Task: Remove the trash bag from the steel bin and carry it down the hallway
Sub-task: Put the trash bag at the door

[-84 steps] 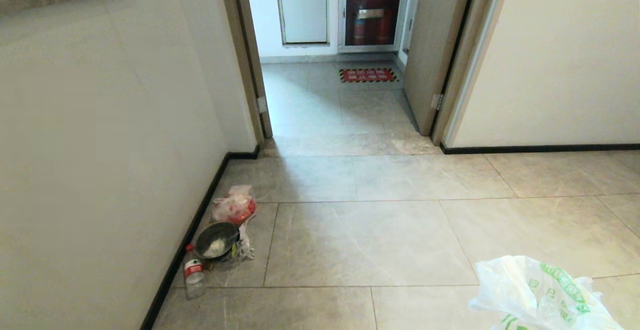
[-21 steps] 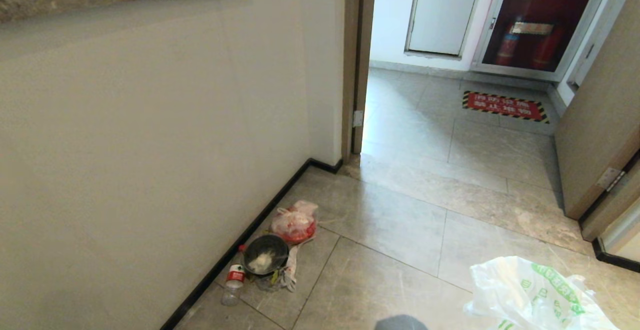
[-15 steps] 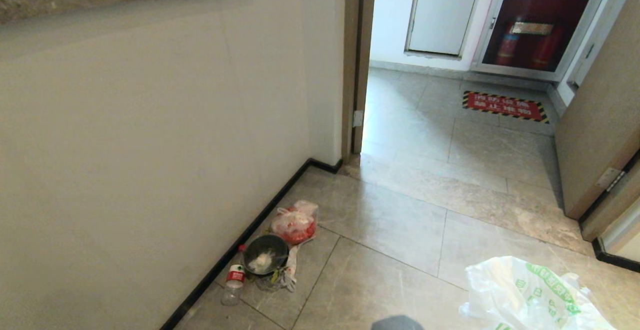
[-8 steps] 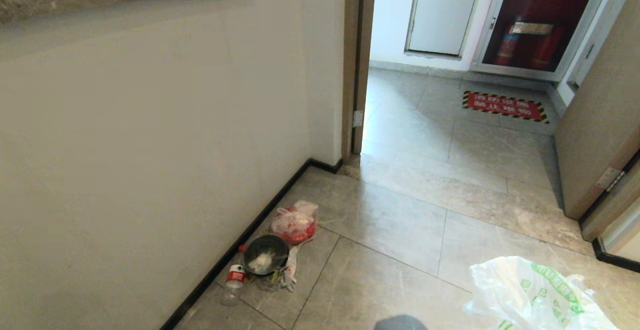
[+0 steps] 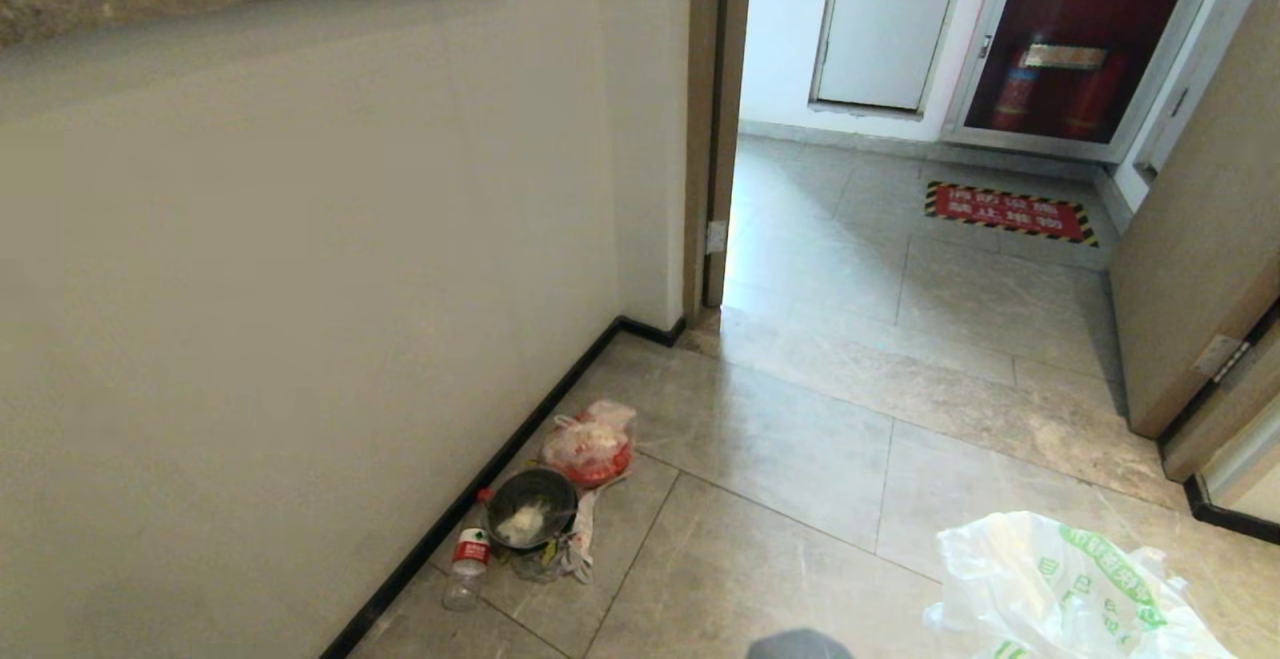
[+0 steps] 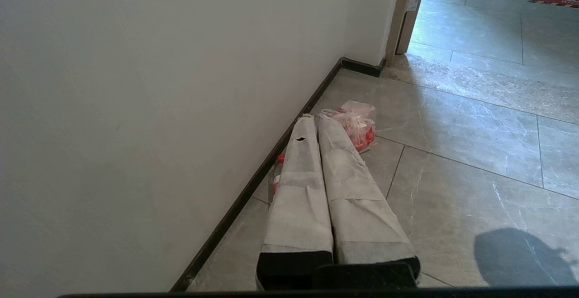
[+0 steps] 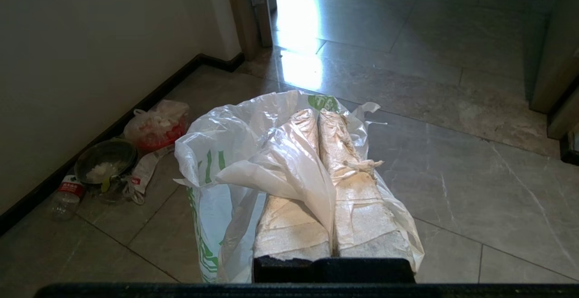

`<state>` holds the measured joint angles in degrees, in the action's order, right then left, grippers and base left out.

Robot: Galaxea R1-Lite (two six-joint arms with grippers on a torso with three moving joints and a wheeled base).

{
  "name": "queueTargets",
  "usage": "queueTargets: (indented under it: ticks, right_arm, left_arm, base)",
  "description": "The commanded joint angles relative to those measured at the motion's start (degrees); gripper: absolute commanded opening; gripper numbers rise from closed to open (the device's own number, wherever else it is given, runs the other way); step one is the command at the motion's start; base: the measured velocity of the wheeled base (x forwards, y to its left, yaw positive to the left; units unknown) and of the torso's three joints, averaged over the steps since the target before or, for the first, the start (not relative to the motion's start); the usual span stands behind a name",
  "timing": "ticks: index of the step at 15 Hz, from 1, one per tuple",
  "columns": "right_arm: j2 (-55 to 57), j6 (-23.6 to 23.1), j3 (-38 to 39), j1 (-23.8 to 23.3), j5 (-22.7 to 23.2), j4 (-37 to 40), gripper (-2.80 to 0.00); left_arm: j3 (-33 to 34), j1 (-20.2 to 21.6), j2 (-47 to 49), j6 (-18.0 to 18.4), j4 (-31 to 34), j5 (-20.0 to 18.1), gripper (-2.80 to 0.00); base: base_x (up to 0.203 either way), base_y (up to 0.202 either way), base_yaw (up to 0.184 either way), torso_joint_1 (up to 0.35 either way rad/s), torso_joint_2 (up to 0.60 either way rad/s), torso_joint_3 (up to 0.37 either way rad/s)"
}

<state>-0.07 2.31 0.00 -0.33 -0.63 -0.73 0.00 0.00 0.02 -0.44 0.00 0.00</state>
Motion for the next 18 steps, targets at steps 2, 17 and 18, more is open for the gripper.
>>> queueTargets:
  ticks: [2,17,18]
  right_arm:
    - [-0.01,-0.01,0.09,-0.02,-0.06,-0.06,-2.8]
    - [-0.01,-0.03,0.09,-0.02,0.01,0.03,-2.8]
    - [-0.01,-0.03,0.09,0.04,0.01,0.0,-2.8]
  left_arm:
    - [0.0,0.0,-0.02,0.0,0.0,0.0,-2.8]
    - [0.0,0.0,-0.02,0.0,0.0,0.0,-2.8]
    - [0.0,0.0,-0.02,0.0,0.0,0.0,-2.8]
  base:
    - [0.0,0.0,0.0,0.0,0.0,0.0]
    - [0.0,0.0,0.0,0.0,0.0,0.0]
    - [0.0,0.0,0.0,0.0,0.0,0.0]
